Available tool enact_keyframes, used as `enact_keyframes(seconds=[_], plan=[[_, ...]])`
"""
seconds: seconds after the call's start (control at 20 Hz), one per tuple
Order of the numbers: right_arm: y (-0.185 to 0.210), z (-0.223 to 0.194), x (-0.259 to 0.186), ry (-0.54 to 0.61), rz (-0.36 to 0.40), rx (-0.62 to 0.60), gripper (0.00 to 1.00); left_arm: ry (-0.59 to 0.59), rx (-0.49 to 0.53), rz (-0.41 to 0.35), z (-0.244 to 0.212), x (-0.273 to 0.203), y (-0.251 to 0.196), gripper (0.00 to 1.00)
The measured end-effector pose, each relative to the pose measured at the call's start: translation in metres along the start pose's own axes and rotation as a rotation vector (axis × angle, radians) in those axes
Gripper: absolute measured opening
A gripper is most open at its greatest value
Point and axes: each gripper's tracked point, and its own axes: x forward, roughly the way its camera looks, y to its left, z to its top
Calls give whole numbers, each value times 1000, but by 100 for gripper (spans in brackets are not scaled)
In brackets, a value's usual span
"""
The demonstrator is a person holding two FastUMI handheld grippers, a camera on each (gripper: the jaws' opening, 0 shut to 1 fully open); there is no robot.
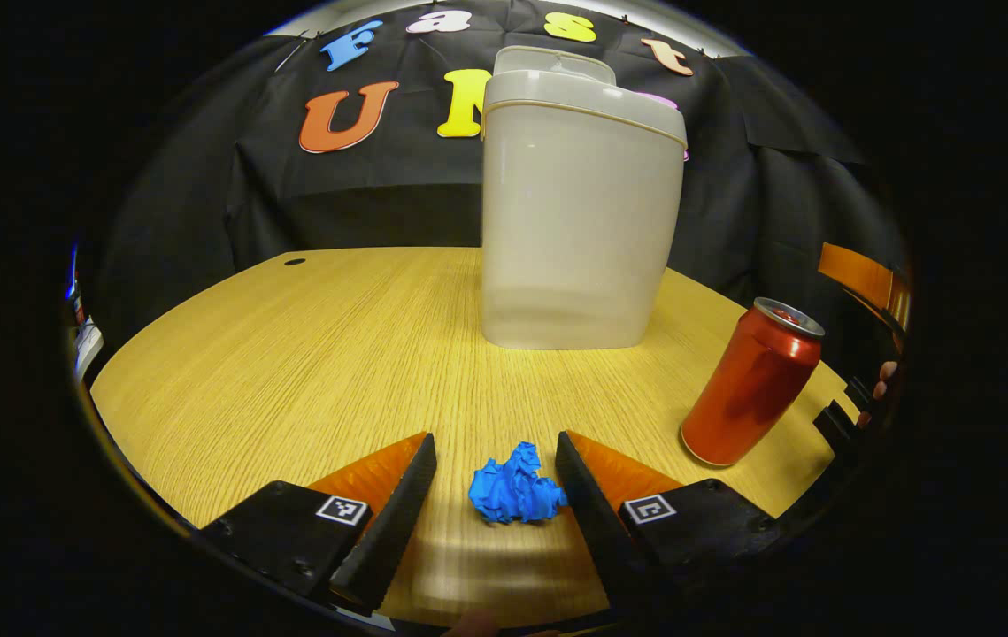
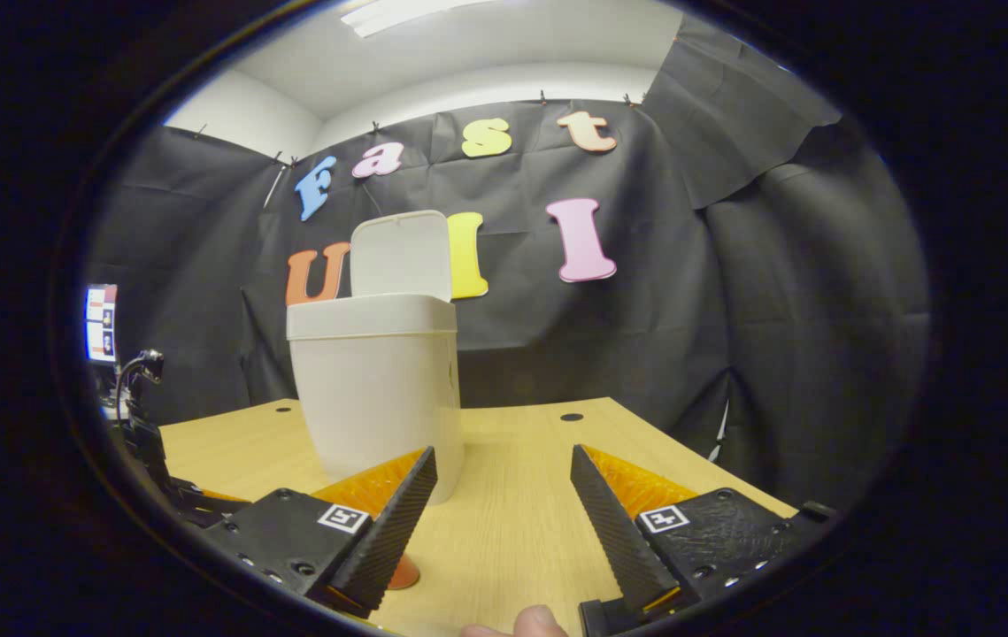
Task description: Press the lid of the desktop garbage bin to open it, pick up the crumpled paper on the desktop and throw it into the bin, then pick up the pop can on the desktop and drop it into the bin, and finally close the garbage bin lid.
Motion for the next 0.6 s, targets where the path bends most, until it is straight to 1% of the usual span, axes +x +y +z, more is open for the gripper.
enact_keyframes(seconds=[0.15,0.2,0.25,0.45,0.55,0.6], plan=[[3,-6,-3,10,5,-5,95,0,3,0,-4,-4,-1,88],[4,-7,-4,11,9,-2,95,-1,10,1,-4,-6,-2,94],[6,-10,-5,15,11,-2,95,0,15,5,-5,-7,-3,88],[10,-16,-7,29,21,-12,95,-1,58,25,-10,-12,-4,85],[11,-16,-11,27,22,-5,95,-4,58,30,-10,-15,-6,82],[12,-14,-12,22,23,-3,95,-4,55,31,-10,-15,-6,78]])
